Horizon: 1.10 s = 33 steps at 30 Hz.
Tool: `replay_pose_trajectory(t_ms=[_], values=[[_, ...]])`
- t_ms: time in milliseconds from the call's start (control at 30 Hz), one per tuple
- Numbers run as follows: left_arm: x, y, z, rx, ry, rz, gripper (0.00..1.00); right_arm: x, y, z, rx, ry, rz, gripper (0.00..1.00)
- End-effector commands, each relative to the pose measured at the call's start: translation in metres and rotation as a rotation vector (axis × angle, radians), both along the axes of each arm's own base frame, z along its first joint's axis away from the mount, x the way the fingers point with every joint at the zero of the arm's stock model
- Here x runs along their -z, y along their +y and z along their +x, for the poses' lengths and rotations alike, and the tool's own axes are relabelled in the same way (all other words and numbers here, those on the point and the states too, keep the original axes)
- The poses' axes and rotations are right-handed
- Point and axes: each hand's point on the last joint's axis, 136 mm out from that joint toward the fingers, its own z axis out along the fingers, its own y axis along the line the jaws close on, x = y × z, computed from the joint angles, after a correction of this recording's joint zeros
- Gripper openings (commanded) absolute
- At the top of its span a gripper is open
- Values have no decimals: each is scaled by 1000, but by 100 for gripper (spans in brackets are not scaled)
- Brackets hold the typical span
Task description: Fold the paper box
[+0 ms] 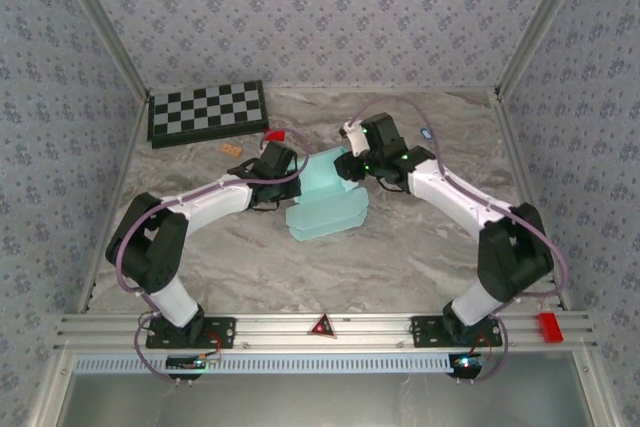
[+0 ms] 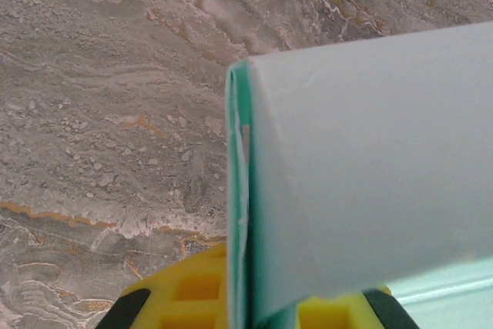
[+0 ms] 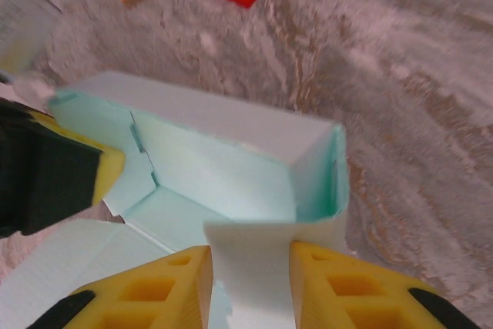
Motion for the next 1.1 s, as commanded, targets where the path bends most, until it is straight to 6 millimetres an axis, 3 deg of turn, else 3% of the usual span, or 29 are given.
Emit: replay_pose_trajectory(t_ms=[0,133,333,633,1067], values=[[-6,-11,3,33,-8,-21,0,-12,-19,0,56,-65,-14,34],[-5,-12,3,35,-8,-21,0,-11,-48,7,190,-70,-22,34],[-5,-12,3,36,-6,-22,0,10,-81,16,325,-3,5,34],[-4,-13,4,36,-5,-25,0,20,-48,2,104,64,100,43],[-4,-13,4,34,0,-28,0,46,-28,-2,19,149,83,46]])
